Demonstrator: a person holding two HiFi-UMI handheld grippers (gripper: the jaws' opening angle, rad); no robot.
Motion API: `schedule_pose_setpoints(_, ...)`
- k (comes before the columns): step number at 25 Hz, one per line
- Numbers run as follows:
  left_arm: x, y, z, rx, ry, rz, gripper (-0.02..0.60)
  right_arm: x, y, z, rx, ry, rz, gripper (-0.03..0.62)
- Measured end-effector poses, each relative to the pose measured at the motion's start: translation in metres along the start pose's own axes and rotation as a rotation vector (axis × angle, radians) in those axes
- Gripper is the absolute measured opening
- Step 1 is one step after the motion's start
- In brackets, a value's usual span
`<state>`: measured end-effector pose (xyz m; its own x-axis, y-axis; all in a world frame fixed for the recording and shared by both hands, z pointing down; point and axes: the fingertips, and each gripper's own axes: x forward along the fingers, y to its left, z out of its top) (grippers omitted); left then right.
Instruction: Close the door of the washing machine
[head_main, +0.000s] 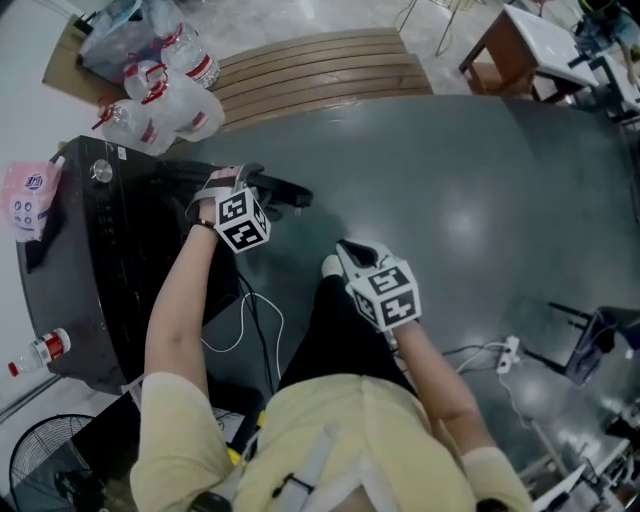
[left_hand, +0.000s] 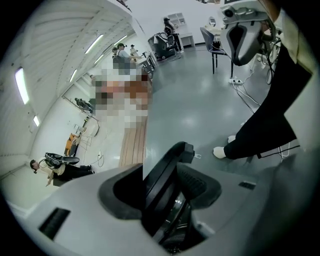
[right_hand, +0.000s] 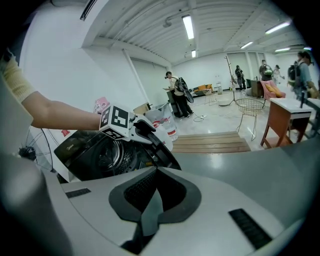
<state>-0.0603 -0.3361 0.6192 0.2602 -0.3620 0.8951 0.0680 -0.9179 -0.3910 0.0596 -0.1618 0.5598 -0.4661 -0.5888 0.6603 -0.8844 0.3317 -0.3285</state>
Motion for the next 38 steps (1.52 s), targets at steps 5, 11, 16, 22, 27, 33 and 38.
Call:
schedule_pose_setpoints(5,-0.011,-0.025,-0.009,0.007,0.025,0.028,0.206,-0.006,0.014,-0.014,-0.025,0.005,0.033,0.006)
schedule_pose_setpoints(11,-0.025,-0.056,-0.021,-0.02,0.071,0.045,0.222,-0.016,0.028,-0.024,-0.052,0.002,0.068,0.006)
schedule_pose_setpoints(16,-0.037,-0.082,-0.036,-0.001,0.118,0.043,0.23,-0.019,0.041,-0.035,-0.083,0.014,0.101,0.006)
schedule_pose_setpoints(22,-0.053,-0.103,-0.054,0.038,0.151,0.036,0.233,-0.02,0.053,-0.039,-0.114,0.036,0.129,0.006)
schedule_pose_setpoints(27,-0.06,-0.118,-0.066,0.088,0.147,0.028,0.235,-0.014,0.056,-0.045,-0.112,0.051,0.136,0.006)
schedule_pose_setpoints(33,-0.072,-0.132,-0.078,0.141,0.125,0.042,0.233,0.007,0.09,-0.055,-0.1,0.089,0.179,0.006)
schedule_pose_setpoints(38,-0.087,-0.146,-0.1,0.187,0.135,0.041,0.233,0.021,0.124,-0.062,-0.111,0.107,0.203,0.006)
